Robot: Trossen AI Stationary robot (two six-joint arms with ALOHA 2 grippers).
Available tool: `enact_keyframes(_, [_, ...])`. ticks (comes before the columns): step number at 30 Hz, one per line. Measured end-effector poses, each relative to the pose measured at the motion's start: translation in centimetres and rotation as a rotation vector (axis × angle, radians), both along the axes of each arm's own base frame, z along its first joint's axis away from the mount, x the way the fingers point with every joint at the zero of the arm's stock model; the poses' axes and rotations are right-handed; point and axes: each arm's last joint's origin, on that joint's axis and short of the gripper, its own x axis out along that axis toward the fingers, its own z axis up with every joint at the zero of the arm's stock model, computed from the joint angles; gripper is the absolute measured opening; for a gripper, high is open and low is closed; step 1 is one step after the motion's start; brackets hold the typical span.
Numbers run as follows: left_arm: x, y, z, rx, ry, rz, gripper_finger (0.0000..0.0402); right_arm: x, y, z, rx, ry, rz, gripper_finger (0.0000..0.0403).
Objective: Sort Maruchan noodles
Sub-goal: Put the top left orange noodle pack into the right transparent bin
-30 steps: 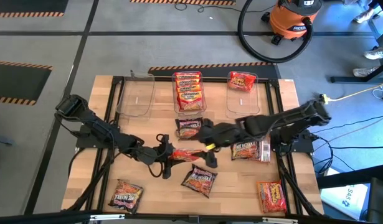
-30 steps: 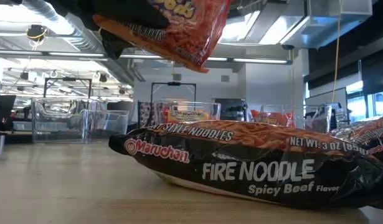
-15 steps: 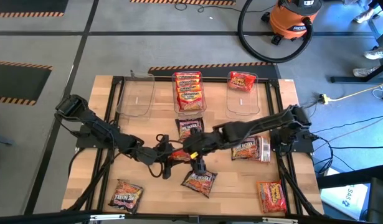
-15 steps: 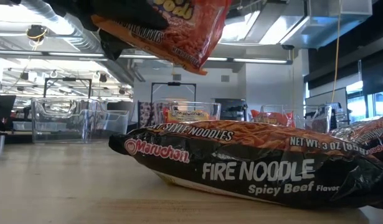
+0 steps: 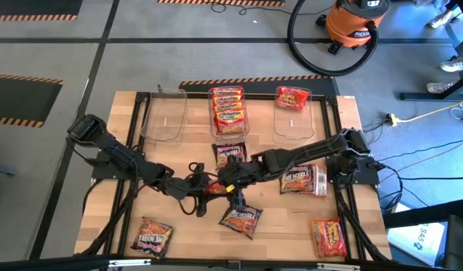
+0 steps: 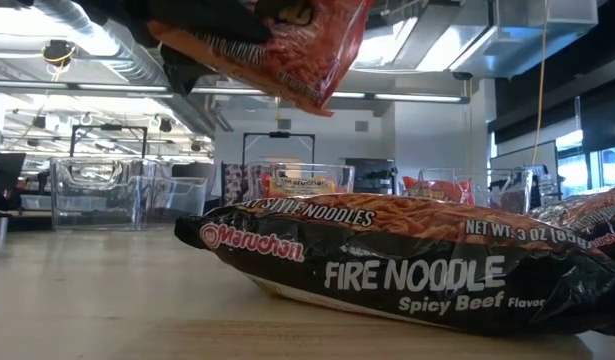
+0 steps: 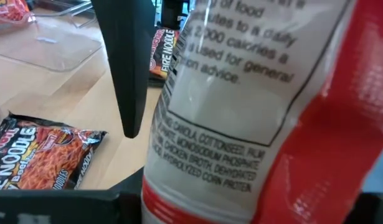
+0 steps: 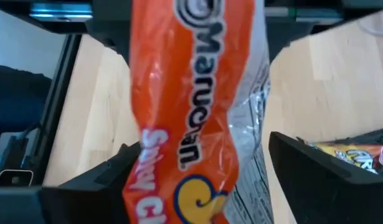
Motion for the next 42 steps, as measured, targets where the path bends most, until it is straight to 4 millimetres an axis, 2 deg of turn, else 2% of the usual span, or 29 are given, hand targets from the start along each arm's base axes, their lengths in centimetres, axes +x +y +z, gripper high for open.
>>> enact_keyframes(4, [0.0,0.0,0.0,0.001,-0.001,-0.002,0.0152,0.1,0.0,0.1,-0.001,-0.011,0.005,0.0265])
enact_keyframes(12, [0.0,0.1,0.0,-0.001,-0.001,0.018,0.0158,0.0,0.1,0.1,-0.018,-0.012,0.028,0.0140])
enact_keyframes(16, [0.1,0.2,0.0,0.005,0.002,0.012,0.0177,0.0,0.0,0.1,-0.024,-0.012,0.035,0.0095])
enact_keyframes(23, [-0.3,0.2,0.8,-0.022,-0.007,-0.042,0.0217,-0.8,0.0,0.4,-0.042,0.031,0.055,0.0092])
enact_keyframes(26, [-1.0,0.5,1.6,-0.025,0.003,-0.070,0.0220,-1.6,-0.2,1.1,-0.059,0.049,0.074,0.0088])
enact_keyframes(31, [-2.2,1.1,1.6,0.017,0.109,-0.074,0.0221,-3.0,-1.1,1.5,-0.134,0.134,0.064,0.0092])
enact_keyframes(37, [-2.2,1.3,1.4,0.102,0.146,-0.145,0.0221,-4.0,-3.6,1.7,-0.182,0.238,0.069,0.0091])
enact_keyframes(42, [-1.5,2.9,1.4,0.126,0.160,-0.208,0.0221,-4.7,-7.2,2.3,-0.206,0.289,0.066,0.0092])
